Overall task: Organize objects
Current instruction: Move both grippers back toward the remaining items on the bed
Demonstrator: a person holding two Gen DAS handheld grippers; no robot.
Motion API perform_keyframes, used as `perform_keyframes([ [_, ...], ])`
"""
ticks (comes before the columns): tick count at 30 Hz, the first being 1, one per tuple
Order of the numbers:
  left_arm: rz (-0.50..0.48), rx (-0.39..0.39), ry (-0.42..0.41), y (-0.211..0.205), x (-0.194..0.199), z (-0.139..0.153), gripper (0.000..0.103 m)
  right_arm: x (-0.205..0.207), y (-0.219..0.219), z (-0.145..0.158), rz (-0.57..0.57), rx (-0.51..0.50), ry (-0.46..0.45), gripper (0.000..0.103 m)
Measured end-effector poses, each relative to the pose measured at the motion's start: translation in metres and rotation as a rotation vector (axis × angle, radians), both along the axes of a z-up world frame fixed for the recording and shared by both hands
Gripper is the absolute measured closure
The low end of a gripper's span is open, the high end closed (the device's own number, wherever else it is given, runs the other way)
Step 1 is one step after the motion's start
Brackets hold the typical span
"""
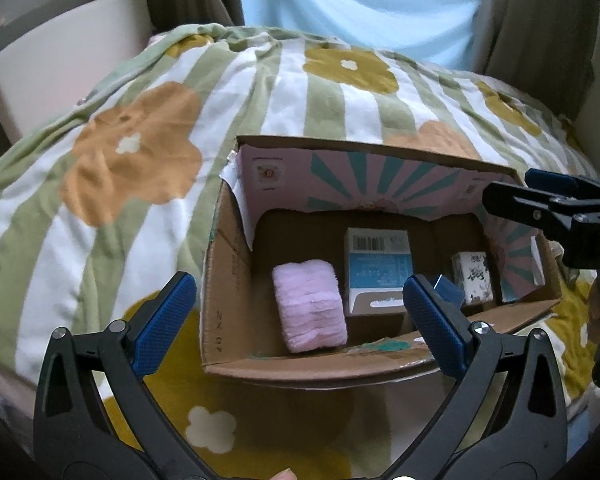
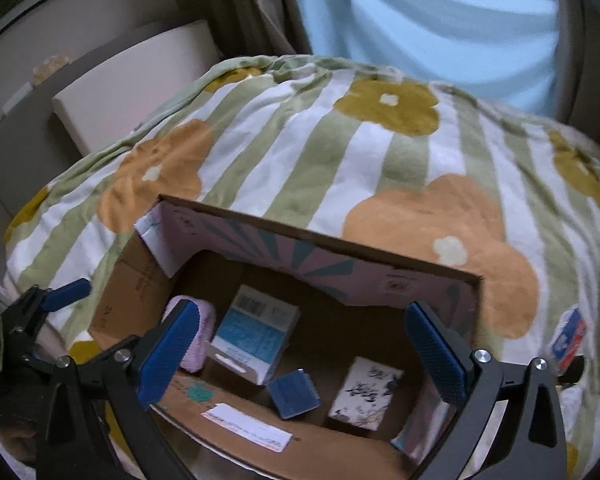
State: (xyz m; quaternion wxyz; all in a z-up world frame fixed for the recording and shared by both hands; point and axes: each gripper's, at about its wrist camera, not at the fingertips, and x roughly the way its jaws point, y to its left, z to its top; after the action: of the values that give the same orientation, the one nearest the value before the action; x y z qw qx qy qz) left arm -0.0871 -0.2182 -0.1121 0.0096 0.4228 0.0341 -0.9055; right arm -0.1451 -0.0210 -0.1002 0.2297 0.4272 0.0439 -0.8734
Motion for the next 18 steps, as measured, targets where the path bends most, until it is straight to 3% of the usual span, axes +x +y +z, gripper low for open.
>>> perform_keyframes([
  [11, -0.046, -0.012, 0.059, 0.032, 0.007, 0.033, 0.0, 0.012, 0.023, 0.032, -0.001, -0.028, 0.061, 0.0],
  [18, -0.068, -0.002, 0.103, 0.059, 0.008, 0.054, 0.0, 0.017, 0.064, 0.051, -0.049, -0.034, 0.097, 0.0],
])
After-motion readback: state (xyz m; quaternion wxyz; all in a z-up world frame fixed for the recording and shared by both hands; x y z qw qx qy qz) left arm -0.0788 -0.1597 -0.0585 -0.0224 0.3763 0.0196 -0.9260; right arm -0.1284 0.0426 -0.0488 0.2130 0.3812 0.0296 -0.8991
